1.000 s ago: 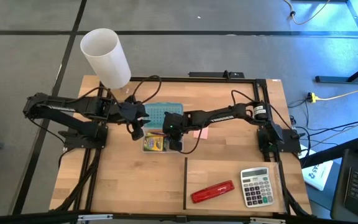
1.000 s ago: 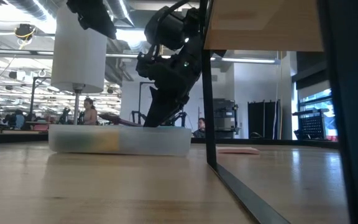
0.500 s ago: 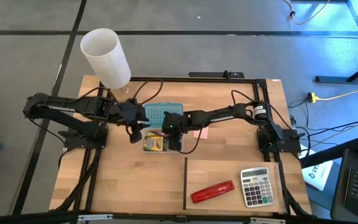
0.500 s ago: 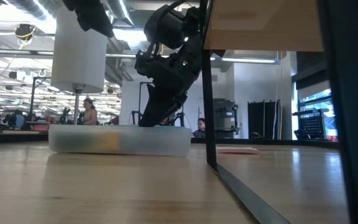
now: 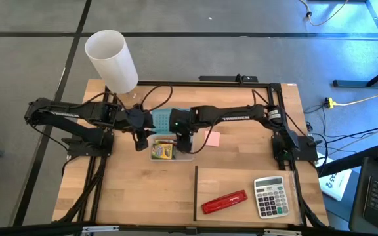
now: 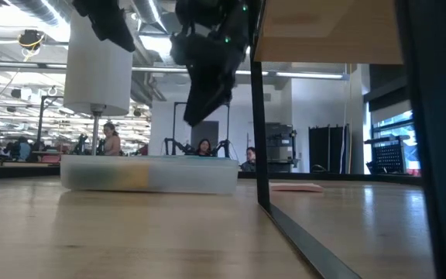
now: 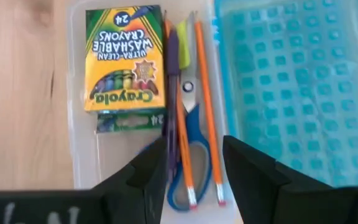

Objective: Pack school essentials
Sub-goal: Put the pink sticky notes into the blue supply box

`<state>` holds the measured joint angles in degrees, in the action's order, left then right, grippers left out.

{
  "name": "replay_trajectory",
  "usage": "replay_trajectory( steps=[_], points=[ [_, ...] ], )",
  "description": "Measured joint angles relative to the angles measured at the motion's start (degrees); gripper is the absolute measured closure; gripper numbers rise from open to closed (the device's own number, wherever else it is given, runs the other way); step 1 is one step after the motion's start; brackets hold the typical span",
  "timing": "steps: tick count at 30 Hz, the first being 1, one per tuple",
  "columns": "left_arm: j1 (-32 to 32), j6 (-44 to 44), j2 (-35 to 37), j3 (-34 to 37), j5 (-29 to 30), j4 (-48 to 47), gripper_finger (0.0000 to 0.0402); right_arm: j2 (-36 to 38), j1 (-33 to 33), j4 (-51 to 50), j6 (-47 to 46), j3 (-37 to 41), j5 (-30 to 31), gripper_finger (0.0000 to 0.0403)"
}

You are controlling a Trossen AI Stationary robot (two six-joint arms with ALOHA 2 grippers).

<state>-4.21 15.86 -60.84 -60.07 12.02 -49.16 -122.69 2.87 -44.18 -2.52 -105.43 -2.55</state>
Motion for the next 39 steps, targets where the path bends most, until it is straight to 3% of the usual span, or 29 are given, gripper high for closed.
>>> replay_trajectory(
  steps=[6, 11, 16, 21, 29, 34, 39],
  points=[
    [0.0, -1.0, 0.0, 0.0, -1.0, -1.8, 0.0294, 0.5, 0.3, -10.5, -3.1, -4.4, 4.2, 0.0248],
    [0.0, -1.0, 0.0, 0.0, -1.0, -2.3, 0.0294, 3.8, 0.3, -19.1, -6.9, -4.1, 10.2, 0.0248],
    [-0.4, -1.0, 0.0, 0.0, -1.0, -2.2, 0.0294, 8.6, 0.1, -22.0, -10.9, -0.3, 10.5, 0.0248],
    [-0.4, -1.8, 0.0, 0.4, -1.0, 0.0, 0.0294, 16.4, -0.9, -20.5, -16.9, 8.2, 10.5, 0.0248],
    [-0.1, -7.2, 0.0, 4.0, -1.1, 8.2, 0.0294, 27.4, -3.4, -5.7, -21.4, 24.9, 9.7, 0.0248],
    [0.9, -12.1, 0.0, 7.4, -1.4, 17.5, 0.0294, 30.9, -4.7, -5.0, -24.2, 29.4, 9.6, 0.0248],
    [3.6, -15.4, -0.8, 8.7, -7.3, 23.5, 0.0294, 32.8, -5.4, -5.3, -24.4, 31.5, 10.5, 0.0248]
  ],
)
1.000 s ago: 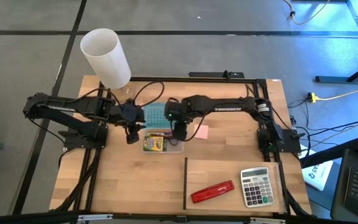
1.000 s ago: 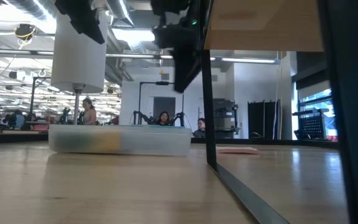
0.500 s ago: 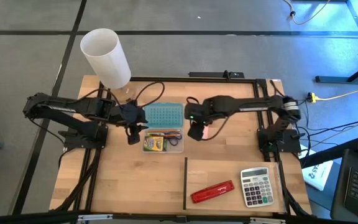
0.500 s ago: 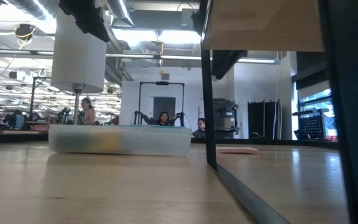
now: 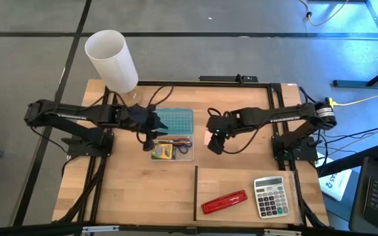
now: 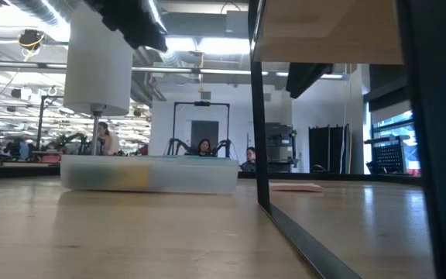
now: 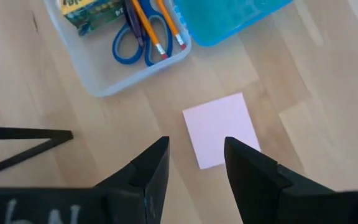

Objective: Pack school essentials
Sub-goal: Put the pink sticky notes into the blue supply box

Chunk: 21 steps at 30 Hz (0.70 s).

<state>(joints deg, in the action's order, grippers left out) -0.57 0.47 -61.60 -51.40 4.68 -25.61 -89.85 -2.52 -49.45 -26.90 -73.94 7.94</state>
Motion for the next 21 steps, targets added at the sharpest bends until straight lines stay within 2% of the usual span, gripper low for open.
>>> replay_trajectory(
  steps=[5, 11, 14, 17, 21],
  points=[
    [1.3, 0.6, -1.7, 0.4, -2.4, -0.9, 0.0294, 0.5, 0.0, -1.5, 0.0, 0.0, -0.2, 0.0248],
    [1.3, 0.7, -1.9, 0.4, 0.6, -0.7, 0.0294, 0.6, 0.0, -1.0, -4.4, 0.0, -5.2, 0.0248],
    [1.3, 0.7, -1.8, 0.4, 1.2, -0.7, 0.0294, 0.6, 0.0, -0.6, -6.3, 0.0, -5.5, 0.0248],
    [1.3, 0.7, -1.8, 0.4, 1.2, -0.7, 0.0294, 0.6, 0.0, -0.5, -16.5, 0.0, -5.3, 0.0248],
    [1.3, 0.8, -1.8, 0.4, 1.2, -0.7, 0.0294, 0.6, 0.0, -0.6, -35.9, 0.0, 0.6, 0.0248]
  ],
)
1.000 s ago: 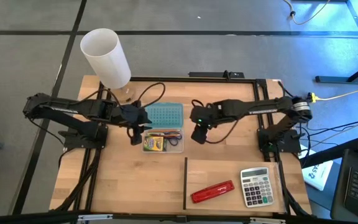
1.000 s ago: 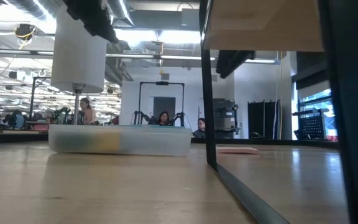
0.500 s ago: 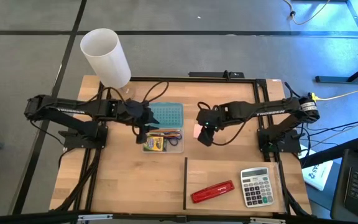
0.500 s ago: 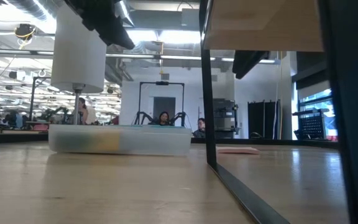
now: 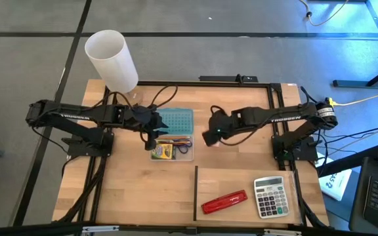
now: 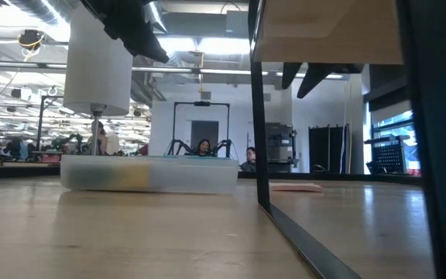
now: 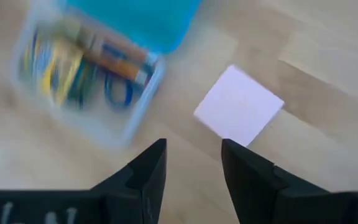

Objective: Pack school essentials
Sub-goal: Put the pink sticky notes into the blue supply box

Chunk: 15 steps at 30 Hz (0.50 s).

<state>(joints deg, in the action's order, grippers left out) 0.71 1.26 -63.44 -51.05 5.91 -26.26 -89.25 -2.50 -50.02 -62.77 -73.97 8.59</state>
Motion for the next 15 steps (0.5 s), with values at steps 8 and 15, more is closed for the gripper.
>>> replay_trajectory(
  steps=[8, 15],
  points=[
    [0.0, 0.0, 0.0, 0.0, 0.0, 0.0, 0.0294, 0.0, 0.0, 0.0, -10.6, 0.0, 3.8, 0.0248],
    [0.0, 0.0, 0.0, 0.0, 0.0, 0.0, 0.0294, 0.0, 0.0, 0.0, -10.6, 0.0, 3.8, 0.0248]
  ],
)
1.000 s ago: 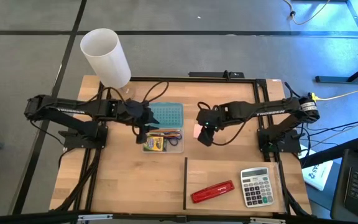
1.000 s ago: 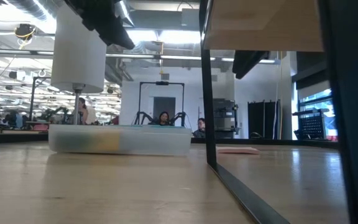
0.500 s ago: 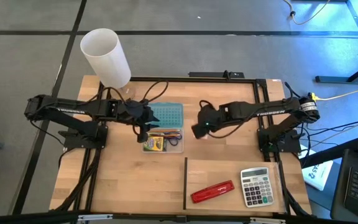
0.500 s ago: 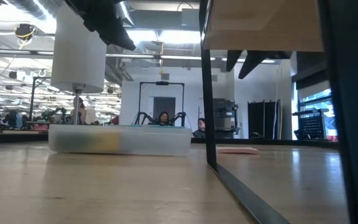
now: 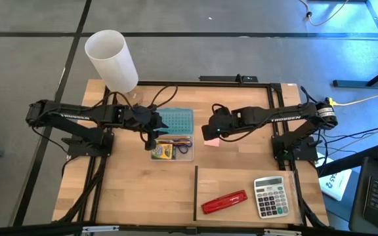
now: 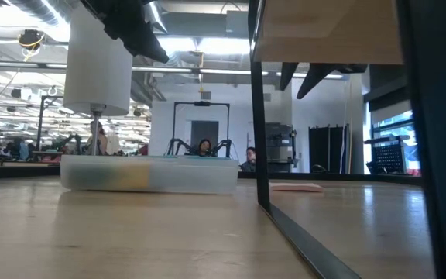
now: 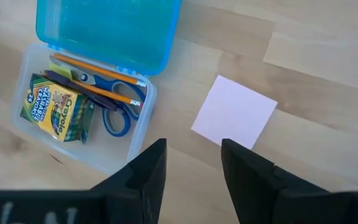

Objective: Pack school essentials
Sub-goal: Put the pink sticky notes into the blue supply box

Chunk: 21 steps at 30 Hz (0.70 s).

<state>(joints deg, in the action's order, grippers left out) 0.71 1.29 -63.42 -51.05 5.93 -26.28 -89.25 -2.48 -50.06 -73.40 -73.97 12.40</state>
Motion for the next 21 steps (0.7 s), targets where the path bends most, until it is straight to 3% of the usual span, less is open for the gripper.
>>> replay_trajectory(
  steps=[7, 18, 21],
  points=[
    [0.0, 0.0, 0.0, 0.0, 0.0, 0.0, 0.0294, -1.1, 0.0, -1.2, -1.2, 0.0, -0.4, 0.0223],
    [0.0, 0.0, 0.0, 0.0, 0.0, 0.0, 0.0294, -3.2, 0.4, -0.2, -1.3, 0.1, 1.0, 0.0038],
    [0.0, 0.0, 0.0, 0.0, 0.0, 0.0, 0.0294, -4.4, 0.4, 0.2, -1.8, 0.1, 1.6, 0.0009]
  ],
)
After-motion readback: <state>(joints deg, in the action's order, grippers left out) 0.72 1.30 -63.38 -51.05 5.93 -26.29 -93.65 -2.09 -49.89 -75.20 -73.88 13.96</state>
